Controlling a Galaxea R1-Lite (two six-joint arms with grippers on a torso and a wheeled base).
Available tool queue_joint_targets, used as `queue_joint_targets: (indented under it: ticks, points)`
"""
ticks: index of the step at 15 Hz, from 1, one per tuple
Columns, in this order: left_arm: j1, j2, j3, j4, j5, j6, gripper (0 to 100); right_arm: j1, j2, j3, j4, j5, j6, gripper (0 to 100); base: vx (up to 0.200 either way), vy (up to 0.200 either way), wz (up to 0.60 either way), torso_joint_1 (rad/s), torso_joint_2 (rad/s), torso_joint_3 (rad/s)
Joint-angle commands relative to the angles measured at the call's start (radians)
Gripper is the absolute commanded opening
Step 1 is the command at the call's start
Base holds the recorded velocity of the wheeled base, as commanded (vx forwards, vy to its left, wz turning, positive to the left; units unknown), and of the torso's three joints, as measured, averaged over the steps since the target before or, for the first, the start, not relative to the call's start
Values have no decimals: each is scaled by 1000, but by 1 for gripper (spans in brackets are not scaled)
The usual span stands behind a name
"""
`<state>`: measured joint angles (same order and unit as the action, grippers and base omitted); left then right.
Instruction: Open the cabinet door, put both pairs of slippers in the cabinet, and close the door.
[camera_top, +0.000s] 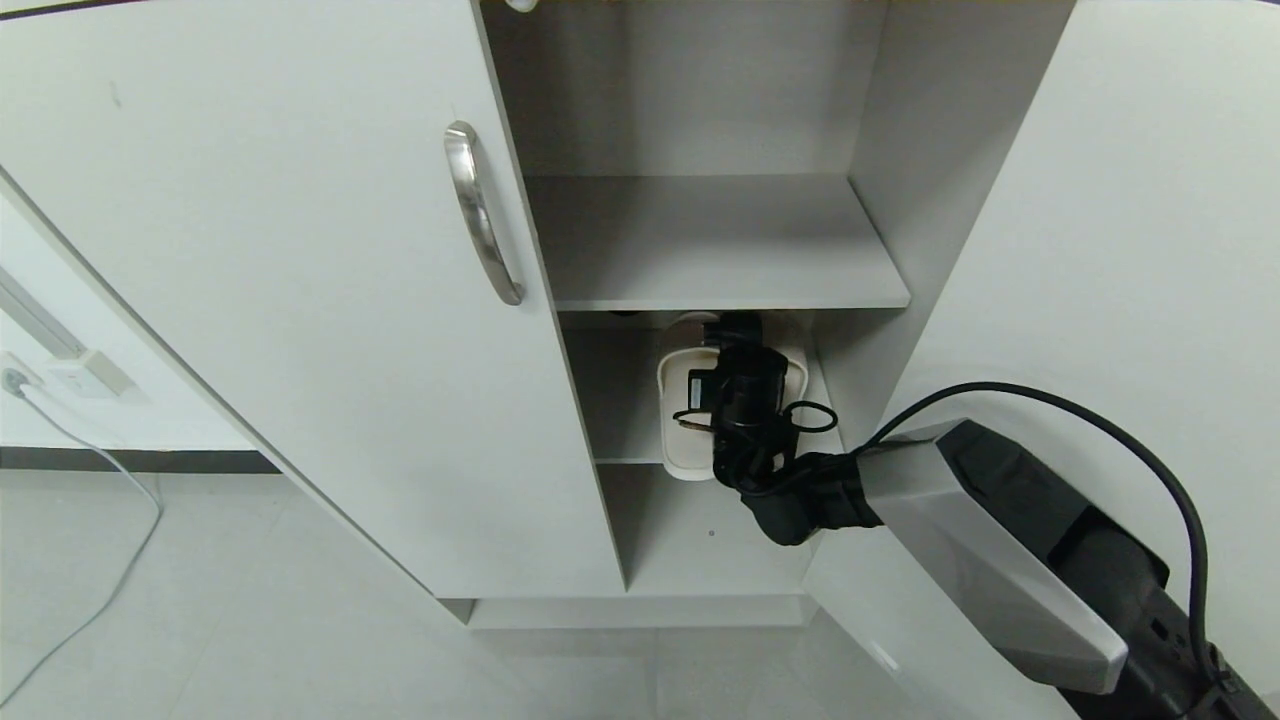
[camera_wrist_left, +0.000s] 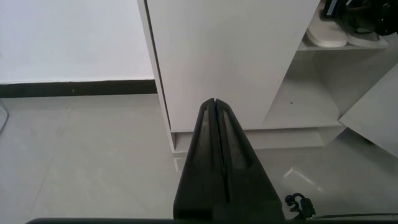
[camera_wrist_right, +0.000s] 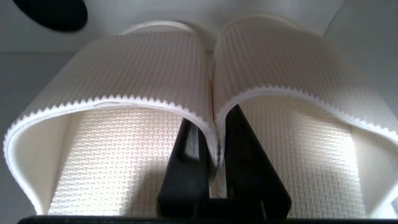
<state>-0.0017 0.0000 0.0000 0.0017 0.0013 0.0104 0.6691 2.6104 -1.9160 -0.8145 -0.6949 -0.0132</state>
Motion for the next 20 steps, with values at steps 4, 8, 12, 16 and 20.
queue_joint_targets:
  ticks: [4,8,12,16,20]
  points:
    - [0,0,0,0,0,0,0,-10,26,-25,6,0,-1,0,0,0,0,0,0,0]
    - [0,2,0,0,0,0,0,-10,33,-25,6,0,-1,0,0,0,0,0,0,0]
    - [0,0,0,0,0,0,0,-10,33,-26,8,0,-1,0,0,0,0,0,0,0]
    - [0,2,0,0,2,0,0,-10,39,-28,8,0,-1,100,0,0,0,0,0,0]
    - [0,2,0,0,2,0,0,-10,36,-8,-2,-2,-1,100,0,0,0,0,0,0]
